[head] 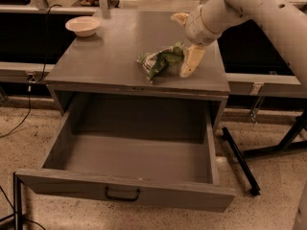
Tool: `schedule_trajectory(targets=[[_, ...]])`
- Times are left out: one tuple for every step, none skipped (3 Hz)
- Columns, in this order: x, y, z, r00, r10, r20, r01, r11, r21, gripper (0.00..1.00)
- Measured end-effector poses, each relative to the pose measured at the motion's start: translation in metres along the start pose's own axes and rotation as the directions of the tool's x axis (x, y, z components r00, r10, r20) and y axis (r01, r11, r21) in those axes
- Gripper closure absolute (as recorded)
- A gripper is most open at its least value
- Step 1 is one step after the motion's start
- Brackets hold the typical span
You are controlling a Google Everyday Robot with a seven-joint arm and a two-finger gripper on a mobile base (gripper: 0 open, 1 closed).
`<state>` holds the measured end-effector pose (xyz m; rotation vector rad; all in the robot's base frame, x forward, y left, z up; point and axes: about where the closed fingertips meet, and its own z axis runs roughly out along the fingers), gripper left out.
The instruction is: Pick green jalapeno chip bag from top drawer and place on counter
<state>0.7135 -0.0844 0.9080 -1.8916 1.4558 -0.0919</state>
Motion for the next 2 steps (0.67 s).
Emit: schedule_trajectory(targets=[[0.0038,0.0203,-0.0233,0.999,0.0,0.052,0.0,1.0,0.004,0.0],[0.0113,0.0249,-0.0307,0.998,0.013,0.058,-0.013,0.9999,0.011,0.0]])
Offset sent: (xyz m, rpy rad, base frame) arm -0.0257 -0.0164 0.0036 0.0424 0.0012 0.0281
